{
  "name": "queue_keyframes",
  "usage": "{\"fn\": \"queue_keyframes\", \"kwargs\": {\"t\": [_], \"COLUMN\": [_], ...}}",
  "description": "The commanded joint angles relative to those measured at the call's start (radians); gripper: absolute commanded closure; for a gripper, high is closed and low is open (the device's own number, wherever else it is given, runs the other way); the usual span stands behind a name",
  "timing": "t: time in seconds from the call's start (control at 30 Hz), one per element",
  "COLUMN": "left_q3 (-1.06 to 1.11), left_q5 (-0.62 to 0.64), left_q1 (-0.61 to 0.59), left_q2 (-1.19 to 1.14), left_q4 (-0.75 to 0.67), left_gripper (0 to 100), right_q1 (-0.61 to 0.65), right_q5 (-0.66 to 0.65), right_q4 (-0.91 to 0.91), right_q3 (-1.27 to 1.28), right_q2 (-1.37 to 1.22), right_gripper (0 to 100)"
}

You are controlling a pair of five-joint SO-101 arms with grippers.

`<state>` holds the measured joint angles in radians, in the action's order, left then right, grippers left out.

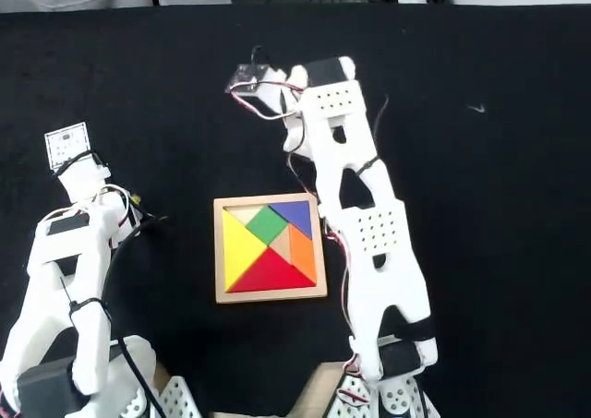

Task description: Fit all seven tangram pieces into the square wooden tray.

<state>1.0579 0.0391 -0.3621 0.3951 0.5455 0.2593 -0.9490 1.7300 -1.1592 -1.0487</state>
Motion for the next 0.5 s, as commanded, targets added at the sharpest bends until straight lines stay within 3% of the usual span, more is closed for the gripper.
{"fn": "queue_keyframes", "kwargs": {"t": [0.0, 0.13, 0.27, 0.47], "left_q3": [-0.012, -0.002, 0.005, 0.005], "left_q5": [0.003, 0.003, 0.003, 0.003], "left_q1": [0.001, 0.001, 0.001, -0.002], "left_q2": [0.02, 0.02, 0.02, 0.02], "left_q4": [-0.018, -0.046, -0.052, -0.052], "left_gripper": [84, 84, 84, 84], "right_q1": [0.008, 0.041, 0.107, 0.226], "right_q5": [0.044, 0.117, 0.121, 0.014], "right_q4": [0.038, 0.038, 0.037, 0.005], "right_q3": [-0.105, -0.03, 0.211, 0.676], "right_q2": [0.013, 0.113, 0.321, 0.627], "right_gripper": [97.4, 98.6, 97.9, 98.0]}}
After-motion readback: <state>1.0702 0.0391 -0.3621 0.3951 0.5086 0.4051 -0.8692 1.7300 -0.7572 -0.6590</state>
